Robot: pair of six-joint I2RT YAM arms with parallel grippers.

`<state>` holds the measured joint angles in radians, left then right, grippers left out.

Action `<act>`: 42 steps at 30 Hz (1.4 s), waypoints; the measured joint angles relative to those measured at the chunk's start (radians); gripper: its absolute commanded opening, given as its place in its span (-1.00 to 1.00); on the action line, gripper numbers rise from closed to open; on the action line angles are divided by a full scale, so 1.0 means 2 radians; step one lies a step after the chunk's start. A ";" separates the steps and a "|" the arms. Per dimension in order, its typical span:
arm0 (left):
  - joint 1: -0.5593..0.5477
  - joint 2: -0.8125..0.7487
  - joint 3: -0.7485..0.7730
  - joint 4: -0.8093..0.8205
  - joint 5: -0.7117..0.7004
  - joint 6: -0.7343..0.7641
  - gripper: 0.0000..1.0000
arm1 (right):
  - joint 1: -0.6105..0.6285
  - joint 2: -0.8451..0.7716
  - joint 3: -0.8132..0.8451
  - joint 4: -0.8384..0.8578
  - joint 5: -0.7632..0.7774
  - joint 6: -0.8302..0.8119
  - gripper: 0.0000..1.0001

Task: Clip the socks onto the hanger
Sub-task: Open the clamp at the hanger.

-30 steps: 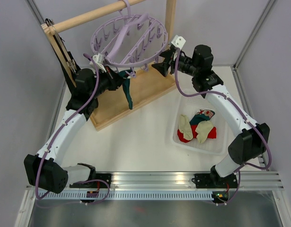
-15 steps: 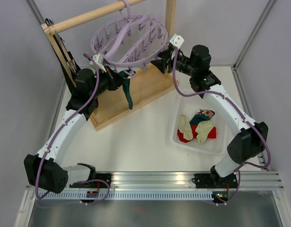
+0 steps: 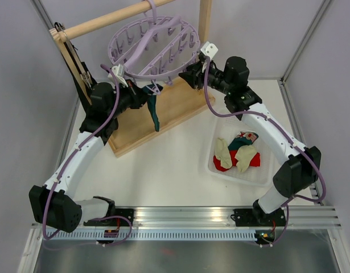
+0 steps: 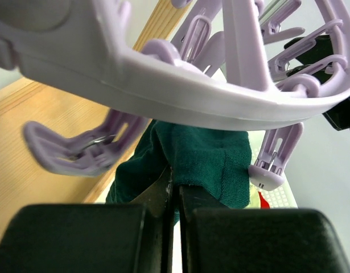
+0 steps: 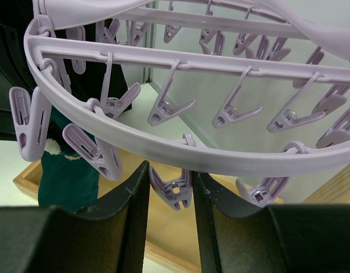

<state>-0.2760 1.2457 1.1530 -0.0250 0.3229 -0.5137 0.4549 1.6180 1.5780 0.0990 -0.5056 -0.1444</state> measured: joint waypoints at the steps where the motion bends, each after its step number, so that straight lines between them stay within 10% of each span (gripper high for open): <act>1: 0.000 0.000 0.000 0.000 0.000 0.000 -0.95 | 0.001 0.000 -0.002 0.000 0.005 0.002 -0.62; 11: 0.000 0.006 0.000 0.000 0.001 0.000 -0.95 | 0.021 -0.020 -0.041 0.007 0.058 0.039 -0.99; 42: -0.055 0.003 -0.093 0.066 0.051 -0.081 -0.95 | 0.084 -0.058 -0.048 -0.005 0.164 0.189 -0.99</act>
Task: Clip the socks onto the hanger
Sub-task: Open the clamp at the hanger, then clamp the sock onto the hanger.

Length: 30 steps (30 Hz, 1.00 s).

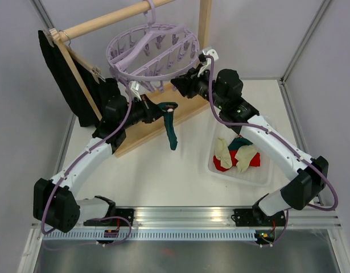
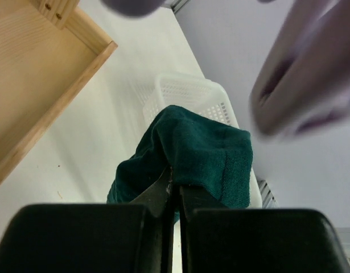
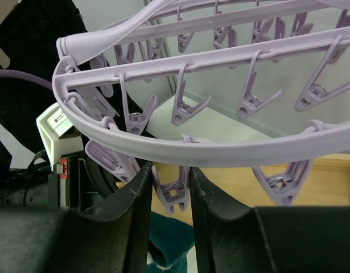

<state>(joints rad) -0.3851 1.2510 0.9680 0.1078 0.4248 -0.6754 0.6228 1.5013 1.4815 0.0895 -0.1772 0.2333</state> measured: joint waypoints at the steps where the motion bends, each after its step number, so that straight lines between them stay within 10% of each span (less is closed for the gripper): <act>1: 0.000 0.001 0.002 0.003 0.000 -0.004 -0.95 | 0.001 0.000 0.000 0.000 0.000 0.000 -0.99; 30: 0.001 0.049 0.070 0.015 0.016 -0.056 -0.95 | 0.015 -0.008 0.000 0.000 -0.012 -0.036 -0.99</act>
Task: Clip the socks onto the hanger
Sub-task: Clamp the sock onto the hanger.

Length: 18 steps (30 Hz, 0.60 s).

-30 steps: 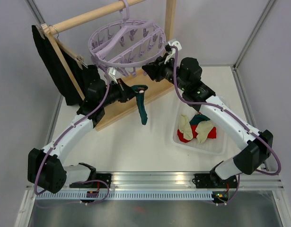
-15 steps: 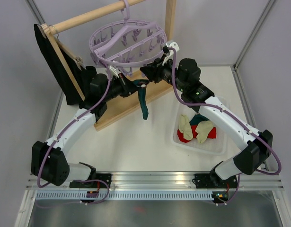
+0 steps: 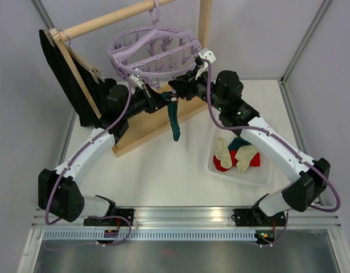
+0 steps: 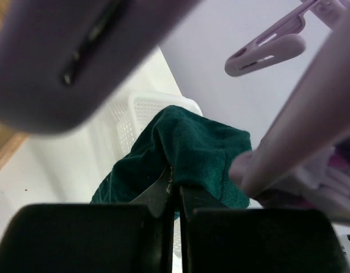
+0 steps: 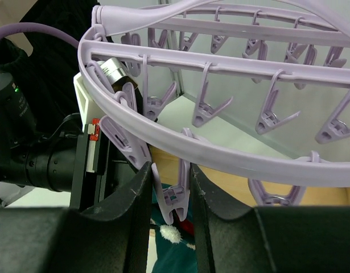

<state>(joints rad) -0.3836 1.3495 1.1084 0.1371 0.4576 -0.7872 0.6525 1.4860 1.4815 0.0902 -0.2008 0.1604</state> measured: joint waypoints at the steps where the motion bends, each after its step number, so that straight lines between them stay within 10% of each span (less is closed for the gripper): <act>1: 0.000 0.001 0.002 0.000 0.001 -0.002 -0.95 | 0.000 -0.001 0.000 0.000 -0.001 -0.002 -0.99; 18: 0.009 0.012 0.006 0.019 0.040 -0.034 -0.95 | 0.000 -0.001 0.000 0.001 -0.005 -0.026 -0.99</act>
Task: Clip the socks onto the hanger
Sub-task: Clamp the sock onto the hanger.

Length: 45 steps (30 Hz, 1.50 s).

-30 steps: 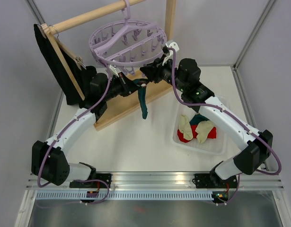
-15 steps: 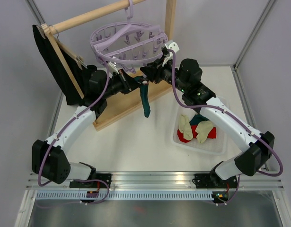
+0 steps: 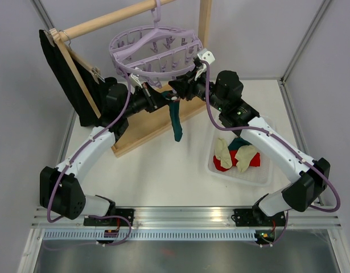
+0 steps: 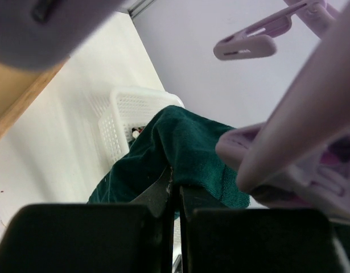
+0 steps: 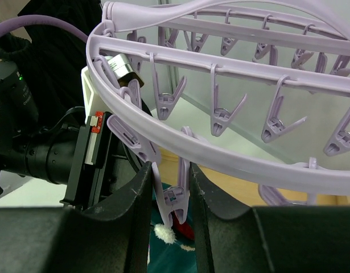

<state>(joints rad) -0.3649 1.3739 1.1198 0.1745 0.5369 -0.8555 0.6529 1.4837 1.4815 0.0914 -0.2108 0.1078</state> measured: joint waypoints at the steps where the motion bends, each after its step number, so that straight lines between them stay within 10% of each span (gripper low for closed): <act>1: 0.000 0.000 0.000 0.001 0.001 -0.002 -0.95 | 0.000 0.000 0.000 0.000 0.000 0.000 -0.99; 45: 0.022 -0.005 -0.023 0.048 0.049 -0.036 -0.95 | 0.001 0.000 -0.010 0.048 -0.021 0.006 -0.99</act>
<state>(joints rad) -0.3218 1.3632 1.0729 0.2714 0.6350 -0.9283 0.6544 1.4837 1.4609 0.1879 -0.2523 0.1200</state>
